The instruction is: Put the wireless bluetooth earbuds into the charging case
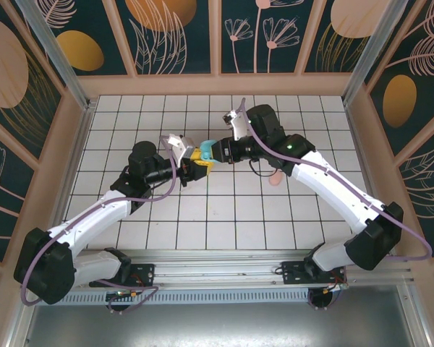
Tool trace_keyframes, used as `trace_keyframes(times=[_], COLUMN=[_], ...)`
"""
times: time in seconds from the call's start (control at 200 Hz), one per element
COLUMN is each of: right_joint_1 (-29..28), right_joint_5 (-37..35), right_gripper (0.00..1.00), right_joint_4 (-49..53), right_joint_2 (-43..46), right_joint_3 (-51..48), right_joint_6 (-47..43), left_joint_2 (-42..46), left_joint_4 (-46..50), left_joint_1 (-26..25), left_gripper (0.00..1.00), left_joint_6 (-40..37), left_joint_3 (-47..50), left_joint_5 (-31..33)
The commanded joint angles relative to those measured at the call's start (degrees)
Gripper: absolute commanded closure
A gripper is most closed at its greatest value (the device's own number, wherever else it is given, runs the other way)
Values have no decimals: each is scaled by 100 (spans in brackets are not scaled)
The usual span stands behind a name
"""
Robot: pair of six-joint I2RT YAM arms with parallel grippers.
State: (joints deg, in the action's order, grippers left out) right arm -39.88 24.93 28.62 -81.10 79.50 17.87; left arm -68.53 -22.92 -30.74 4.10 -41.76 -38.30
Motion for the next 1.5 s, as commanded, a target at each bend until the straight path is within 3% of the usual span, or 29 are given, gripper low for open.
trace_keyframes(times=[0.0,0.801,1.496], right_joint_1=[-29,-20,226], right_joint_5=[-168,-594,-200], right_gripper=[71,63,63], right_joint_4=[239,251,-210], right_joint_2=[-147,100,798], right_joint_3=[183,563,34], right_joint_6=[-152,-152,107], left_joint_2=[191,212,129], left_joint_4=[-433,-640,-621], left_joint_1=[-28,-24,-23], left_gripper=[100,100,100], left_joint_6=[3,85,491], left_joint_3=[-2,186,218], left_joint_5=[-252,-224,-25])
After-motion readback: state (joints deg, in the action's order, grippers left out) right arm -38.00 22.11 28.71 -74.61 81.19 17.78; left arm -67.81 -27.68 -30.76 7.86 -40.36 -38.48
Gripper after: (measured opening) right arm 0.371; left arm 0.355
